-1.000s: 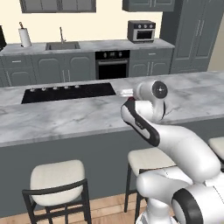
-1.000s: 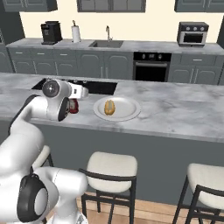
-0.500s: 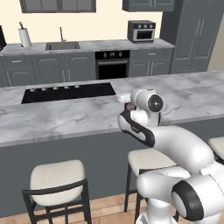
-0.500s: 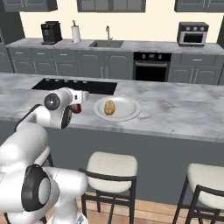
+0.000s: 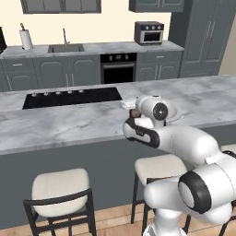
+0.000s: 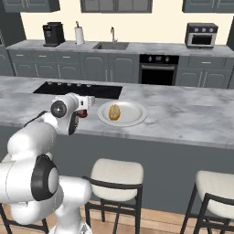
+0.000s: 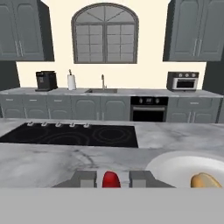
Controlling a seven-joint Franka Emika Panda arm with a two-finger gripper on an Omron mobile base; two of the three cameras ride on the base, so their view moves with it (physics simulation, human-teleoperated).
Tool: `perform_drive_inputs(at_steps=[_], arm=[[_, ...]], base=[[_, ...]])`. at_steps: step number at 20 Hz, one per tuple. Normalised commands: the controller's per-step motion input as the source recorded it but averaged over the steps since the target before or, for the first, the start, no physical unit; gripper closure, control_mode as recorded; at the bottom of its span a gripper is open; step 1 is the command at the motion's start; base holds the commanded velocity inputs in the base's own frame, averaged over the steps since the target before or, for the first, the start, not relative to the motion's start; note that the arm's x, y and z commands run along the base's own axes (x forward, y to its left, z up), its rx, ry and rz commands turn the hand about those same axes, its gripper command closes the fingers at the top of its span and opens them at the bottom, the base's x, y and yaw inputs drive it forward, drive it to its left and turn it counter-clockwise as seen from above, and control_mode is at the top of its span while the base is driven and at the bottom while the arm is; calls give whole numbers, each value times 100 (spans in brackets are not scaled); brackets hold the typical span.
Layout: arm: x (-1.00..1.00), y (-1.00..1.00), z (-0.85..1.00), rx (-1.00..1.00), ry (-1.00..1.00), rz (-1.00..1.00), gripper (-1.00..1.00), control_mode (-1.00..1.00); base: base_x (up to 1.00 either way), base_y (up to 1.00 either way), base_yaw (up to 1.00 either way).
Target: Move the hot dog bun to the plate on the dining table and place the condiment next to that plate. Then navigate to the fridge and take the sausage and place it on the plate as well.
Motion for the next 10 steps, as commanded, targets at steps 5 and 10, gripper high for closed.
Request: perform_drive_inputs(at_steps=[5,10], arm=[[31,4,-7,0,0,0,100,-100],[32,3,-25,0,12,-1,100,-100]], base=[[0,0,0],[0,0,0]])
